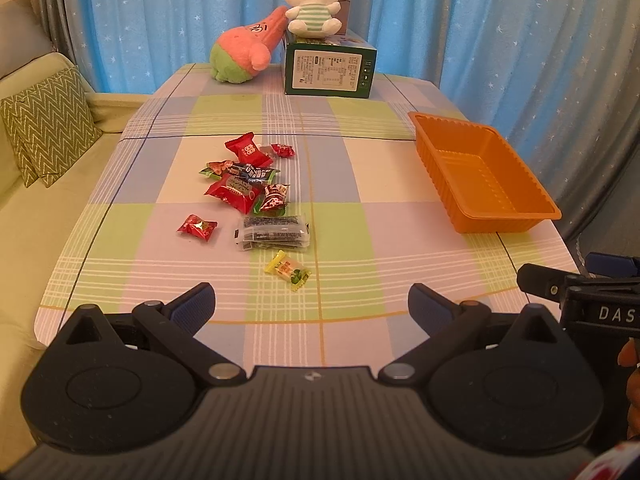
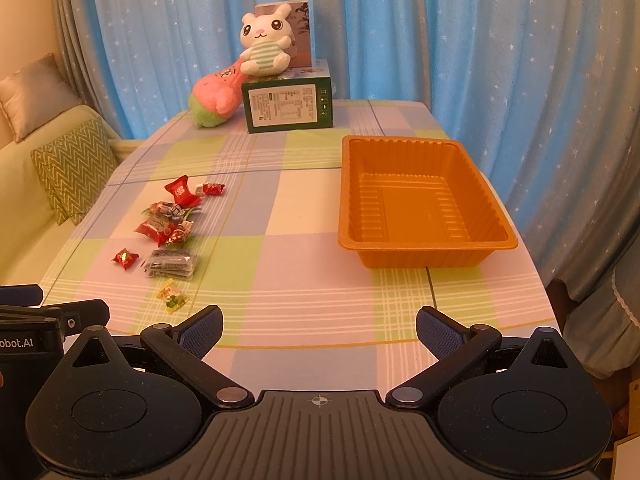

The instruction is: Organize snacks

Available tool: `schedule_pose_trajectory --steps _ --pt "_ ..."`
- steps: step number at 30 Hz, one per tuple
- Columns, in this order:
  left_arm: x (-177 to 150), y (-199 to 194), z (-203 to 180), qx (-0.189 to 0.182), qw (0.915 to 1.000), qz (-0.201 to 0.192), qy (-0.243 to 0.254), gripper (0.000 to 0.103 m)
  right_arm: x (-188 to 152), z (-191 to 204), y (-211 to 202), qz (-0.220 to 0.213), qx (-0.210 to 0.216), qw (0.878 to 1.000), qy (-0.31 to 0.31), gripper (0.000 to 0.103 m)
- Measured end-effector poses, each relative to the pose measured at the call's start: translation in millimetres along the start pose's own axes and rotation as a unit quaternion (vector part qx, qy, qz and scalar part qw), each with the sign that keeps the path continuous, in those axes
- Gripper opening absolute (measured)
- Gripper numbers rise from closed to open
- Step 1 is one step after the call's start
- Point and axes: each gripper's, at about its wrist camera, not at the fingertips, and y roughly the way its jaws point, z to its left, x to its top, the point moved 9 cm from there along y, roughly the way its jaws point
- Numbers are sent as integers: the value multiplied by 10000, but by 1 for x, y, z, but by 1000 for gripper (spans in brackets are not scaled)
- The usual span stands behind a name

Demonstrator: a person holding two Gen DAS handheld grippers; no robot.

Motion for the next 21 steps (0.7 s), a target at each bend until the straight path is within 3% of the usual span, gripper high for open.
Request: schedule_pose_trajectory --steps 21 --pt "3 -4 0 -30 10000 -26 -11 102 2 -1 -1 -2 6 10000 20 102"
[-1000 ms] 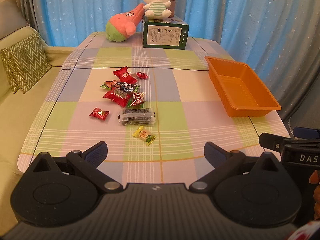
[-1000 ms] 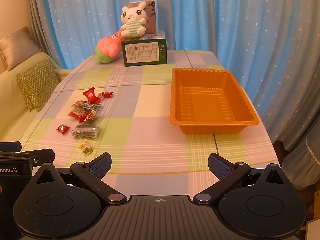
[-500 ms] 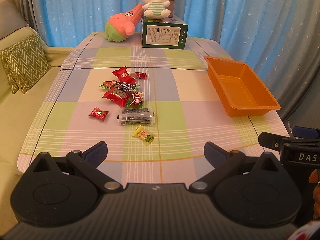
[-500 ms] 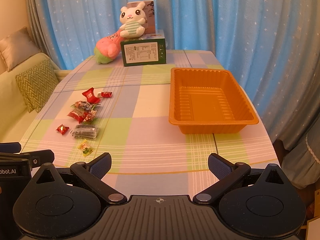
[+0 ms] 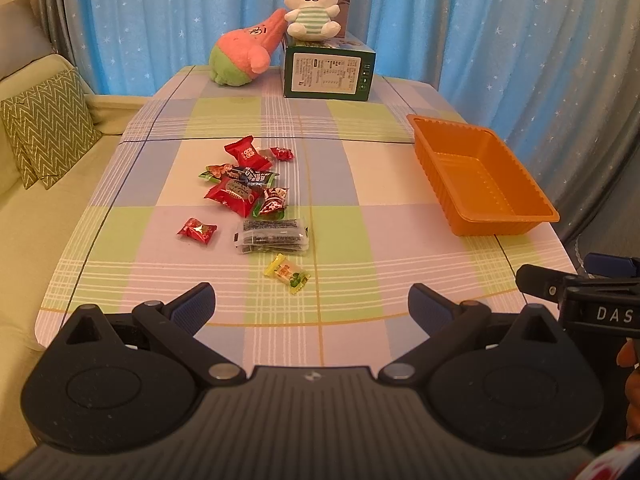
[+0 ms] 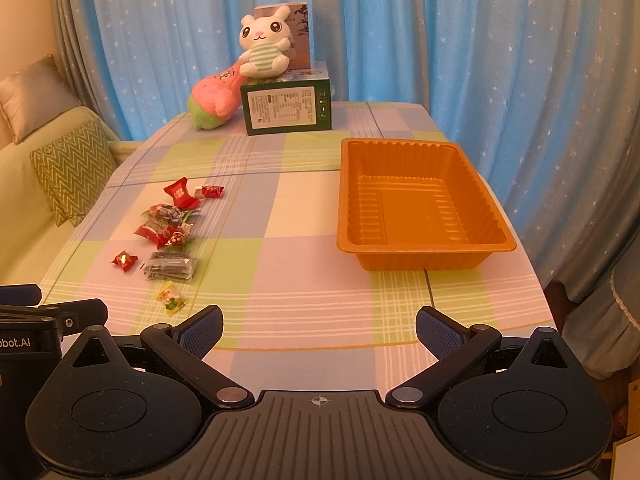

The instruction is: Organize snacks

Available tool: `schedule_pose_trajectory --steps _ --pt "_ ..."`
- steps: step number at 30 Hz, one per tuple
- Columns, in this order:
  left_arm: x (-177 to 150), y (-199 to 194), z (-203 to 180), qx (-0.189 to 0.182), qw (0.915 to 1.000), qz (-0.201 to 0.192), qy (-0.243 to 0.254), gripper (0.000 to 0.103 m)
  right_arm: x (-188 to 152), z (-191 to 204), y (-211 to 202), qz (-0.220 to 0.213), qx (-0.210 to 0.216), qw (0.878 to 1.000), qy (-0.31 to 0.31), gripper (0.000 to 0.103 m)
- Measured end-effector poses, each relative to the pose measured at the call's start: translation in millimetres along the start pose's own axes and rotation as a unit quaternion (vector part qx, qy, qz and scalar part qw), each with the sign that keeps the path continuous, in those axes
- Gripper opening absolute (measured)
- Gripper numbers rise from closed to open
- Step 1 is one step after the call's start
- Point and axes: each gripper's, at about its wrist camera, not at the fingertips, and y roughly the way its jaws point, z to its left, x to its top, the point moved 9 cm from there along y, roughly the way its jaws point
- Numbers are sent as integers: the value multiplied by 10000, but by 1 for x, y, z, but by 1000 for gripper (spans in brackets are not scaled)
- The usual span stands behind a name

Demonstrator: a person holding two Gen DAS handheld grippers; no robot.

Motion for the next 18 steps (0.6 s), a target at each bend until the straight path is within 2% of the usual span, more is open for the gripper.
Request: schedule_pose_trajectory --steps 18 --pt "3 -5 1 -12 10000 -50 32 102 6 0 -3 -35 -3 10000 10 102"
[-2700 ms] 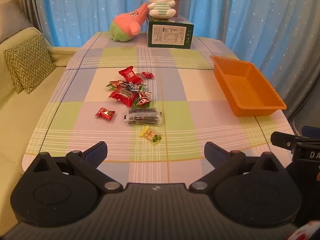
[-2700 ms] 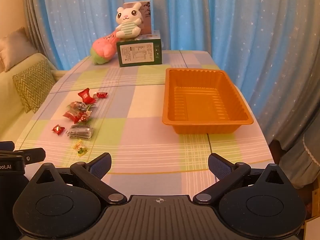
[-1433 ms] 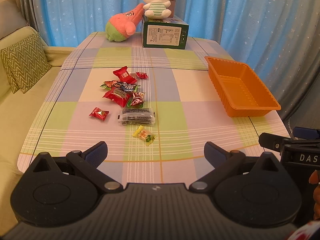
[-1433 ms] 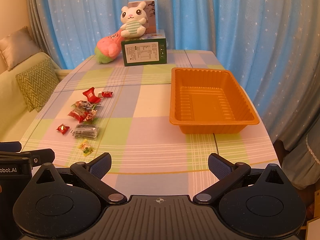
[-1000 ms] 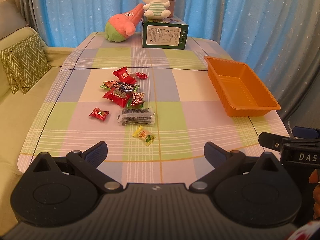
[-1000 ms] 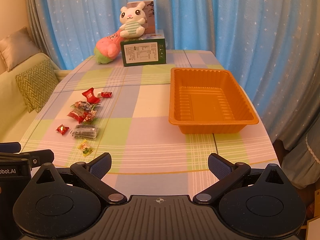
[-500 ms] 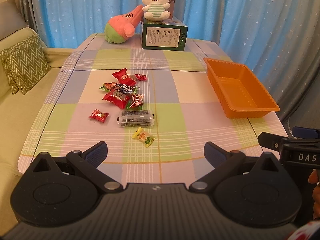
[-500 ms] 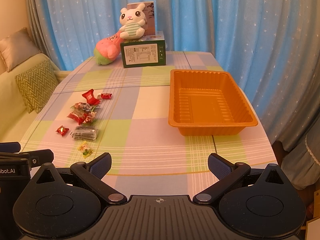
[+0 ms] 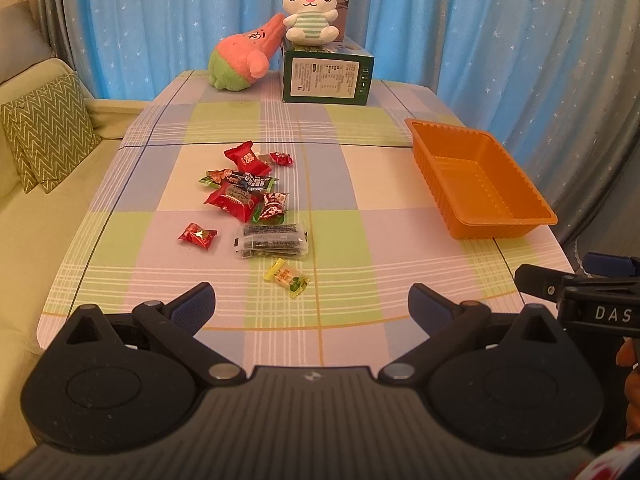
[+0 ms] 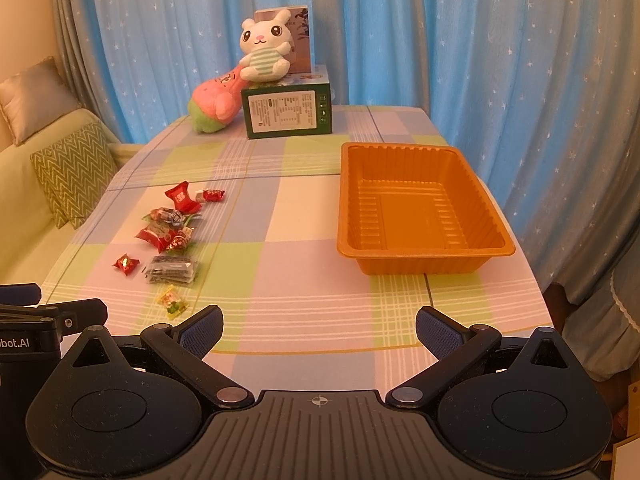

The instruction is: Organize snacks

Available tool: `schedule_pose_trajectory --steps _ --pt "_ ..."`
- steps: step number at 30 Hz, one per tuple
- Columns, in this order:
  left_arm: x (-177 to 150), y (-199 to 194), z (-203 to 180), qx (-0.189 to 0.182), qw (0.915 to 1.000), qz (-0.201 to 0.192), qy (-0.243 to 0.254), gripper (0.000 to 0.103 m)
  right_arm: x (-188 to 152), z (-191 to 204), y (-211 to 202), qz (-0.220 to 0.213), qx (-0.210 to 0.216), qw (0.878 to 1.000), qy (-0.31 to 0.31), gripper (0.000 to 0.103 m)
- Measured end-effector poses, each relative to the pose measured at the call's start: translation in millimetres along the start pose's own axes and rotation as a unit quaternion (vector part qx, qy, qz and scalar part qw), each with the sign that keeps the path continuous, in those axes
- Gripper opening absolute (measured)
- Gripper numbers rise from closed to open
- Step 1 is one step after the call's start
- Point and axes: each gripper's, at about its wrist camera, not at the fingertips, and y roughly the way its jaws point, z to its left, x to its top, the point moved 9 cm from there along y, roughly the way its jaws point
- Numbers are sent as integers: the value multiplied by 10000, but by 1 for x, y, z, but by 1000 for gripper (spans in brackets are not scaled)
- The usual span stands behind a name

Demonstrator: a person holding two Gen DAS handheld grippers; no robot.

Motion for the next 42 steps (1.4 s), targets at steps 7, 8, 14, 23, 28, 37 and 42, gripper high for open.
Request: schedule_pose_trajectory --steps 7,8,14,23,28,37,42 --pt "0 0 1 2 10000 -8 3 102 0 0 0 -1 -1 10000 -3 102" --pt "0 0 0 4 10000 -8 4 102 0 0 0 0 -2 10000 -1 102" --pt "0 0 1 -2 10000 -8 -1 102 0 0 0 -5 0 10000 -3 102" --pt "0 0 1 0 10000 -10 9 102 0 0 0 -6 -2 10000 1 102" --pt "-2 0 2 -7 10000 0 -4 102 0 0 0 -21 -1 10000 8 102" --pt "-2 11 33 156 9999 9 -14 98 -3 12 11 -83 285 9995 -69 102" --pt "3 30 67 224 9995 173 135 97 -9 35 30 -78 604 9976 -337 102"
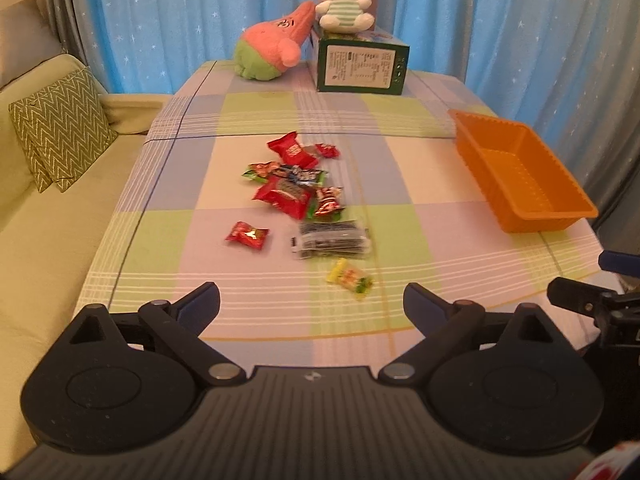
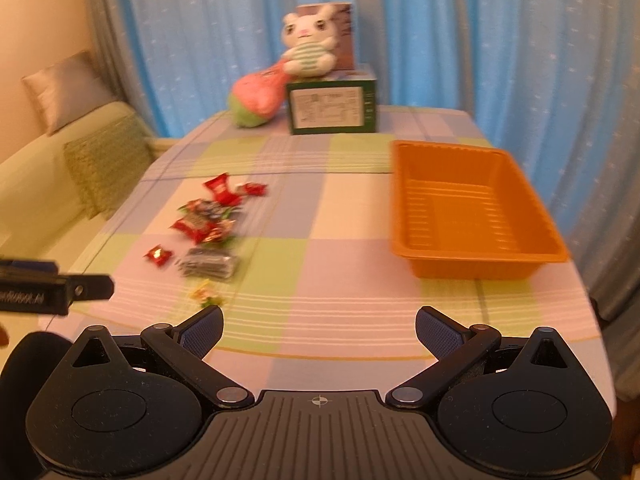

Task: Organize snacks
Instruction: 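Grasp the yellow-green candy with the right tool while the left tool grasps a red packet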

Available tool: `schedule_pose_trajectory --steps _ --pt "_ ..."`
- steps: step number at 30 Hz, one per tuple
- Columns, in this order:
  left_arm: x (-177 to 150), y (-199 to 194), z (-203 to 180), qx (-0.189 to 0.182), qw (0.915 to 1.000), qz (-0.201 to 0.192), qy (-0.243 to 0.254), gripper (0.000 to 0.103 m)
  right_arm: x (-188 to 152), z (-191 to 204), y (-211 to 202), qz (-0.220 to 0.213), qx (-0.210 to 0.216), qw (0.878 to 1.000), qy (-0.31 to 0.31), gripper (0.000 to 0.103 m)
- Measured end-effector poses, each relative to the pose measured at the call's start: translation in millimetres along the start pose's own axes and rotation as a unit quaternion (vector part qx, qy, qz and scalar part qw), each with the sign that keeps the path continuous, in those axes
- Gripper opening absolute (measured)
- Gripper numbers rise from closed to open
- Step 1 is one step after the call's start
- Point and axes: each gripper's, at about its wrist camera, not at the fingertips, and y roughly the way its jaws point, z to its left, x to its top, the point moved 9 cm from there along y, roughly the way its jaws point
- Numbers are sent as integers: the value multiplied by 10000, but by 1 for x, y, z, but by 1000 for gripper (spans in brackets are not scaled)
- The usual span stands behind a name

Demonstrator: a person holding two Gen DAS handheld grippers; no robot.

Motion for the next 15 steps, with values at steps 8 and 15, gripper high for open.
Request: schedule_pose_trajectory --steps 8,15 --pt "14 42 32 -387 9926 205 1136 89 -4 50 52 163 550 9962 -662 82" --pt "29 82 50 -738 9752 273 2069 80 -10 93 109 370 970 9867 -1253 60"
